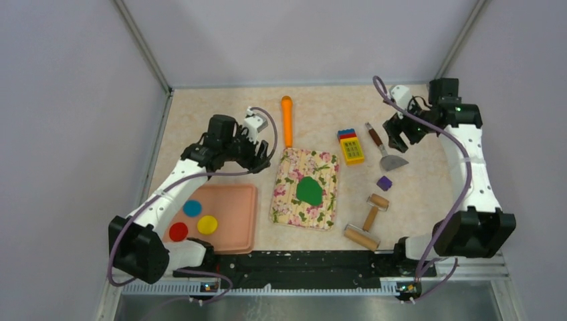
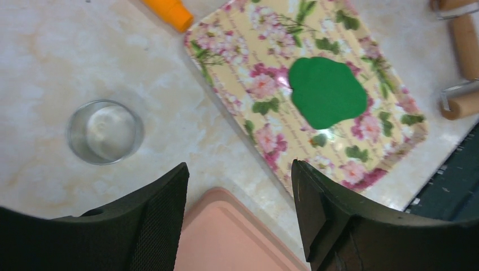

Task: Roll out the dumpling wrappers from the dough

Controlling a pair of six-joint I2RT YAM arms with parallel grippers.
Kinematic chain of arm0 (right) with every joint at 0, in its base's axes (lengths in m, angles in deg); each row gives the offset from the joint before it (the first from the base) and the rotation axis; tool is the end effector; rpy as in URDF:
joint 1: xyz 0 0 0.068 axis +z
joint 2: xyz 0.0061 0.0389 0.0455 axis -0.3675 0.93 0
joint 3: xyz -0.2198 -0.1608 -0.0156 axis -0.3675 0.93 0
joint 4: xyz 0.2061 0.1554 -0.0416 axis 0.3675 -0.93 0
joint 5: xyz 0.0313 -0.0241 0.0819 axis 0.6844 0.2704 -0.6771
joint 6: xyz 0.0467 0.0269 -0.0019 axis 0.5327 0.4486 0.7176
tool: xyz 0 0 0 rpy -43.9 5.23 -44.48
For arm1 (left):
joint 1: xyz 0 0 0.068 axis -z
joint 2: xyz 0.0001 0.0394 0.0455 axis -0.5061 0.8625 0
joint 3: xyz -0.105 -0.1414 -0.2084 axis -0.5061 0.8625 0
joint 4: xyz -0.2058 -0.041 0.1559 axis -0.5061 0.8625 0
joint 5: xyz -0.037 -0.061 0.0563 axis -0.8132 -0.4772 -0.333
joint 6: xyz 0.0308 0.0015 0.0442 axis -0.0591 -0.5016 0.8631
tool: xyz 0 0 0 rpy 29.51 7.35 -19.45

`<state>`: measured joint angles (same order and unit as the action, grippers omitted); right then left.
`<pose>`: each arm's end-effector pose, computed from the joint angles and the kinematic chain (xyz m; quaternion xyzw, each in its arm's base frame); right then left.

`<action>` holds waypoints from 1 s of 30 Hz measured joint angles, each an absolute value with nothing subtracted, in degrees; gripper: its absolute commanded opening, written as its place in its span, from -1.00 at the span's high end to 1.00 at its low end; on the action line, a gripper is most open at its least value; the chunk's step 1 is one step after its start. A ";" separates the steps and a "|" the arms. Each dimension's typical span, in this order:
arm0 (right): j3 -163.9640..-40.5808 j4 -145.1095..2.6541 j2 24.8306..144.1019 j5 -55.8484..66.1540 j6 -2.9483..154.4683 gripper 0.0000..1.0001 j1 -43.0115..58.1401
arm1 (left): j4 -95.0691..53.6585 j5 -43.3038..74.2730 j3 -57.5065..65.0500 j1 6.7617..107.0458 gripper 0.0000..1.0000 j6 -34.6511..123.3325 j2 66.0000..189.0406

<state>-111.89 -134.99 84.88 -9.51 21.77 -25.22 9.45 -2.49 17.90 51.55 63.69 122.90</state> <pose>0.2743 -0.0040 0.3574 -0.3974 0.8632 0.0622 0.3052 0.2419 -0.1104 0.2981 0.3126 0.8339 -0.2521 0.3786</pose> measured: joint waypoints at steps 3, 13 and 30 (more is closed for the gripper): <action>-113.03 -131.95 79.57 -7.85 26.12 -0.76 -25.22 | 9.47 3.93 15.10 51.49 -0.34 65.68 125.85; -118.86 -131.38 71.04 -4.44 43.30 -0.24 -25.22 | 13.71 18.38 -3.54 46.81 -0.05 63.45 146.15; -107.91 -135.86 65.38 -6.21 48.26 -0.19 -25.22 | 24.31 20.00 -11.48 40.38 0.22 60.43 163.33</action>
<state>-107.91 -135.86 65.38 -6.21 48.26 -25.22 24.31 20.00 -11.48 40.38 60.43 163.33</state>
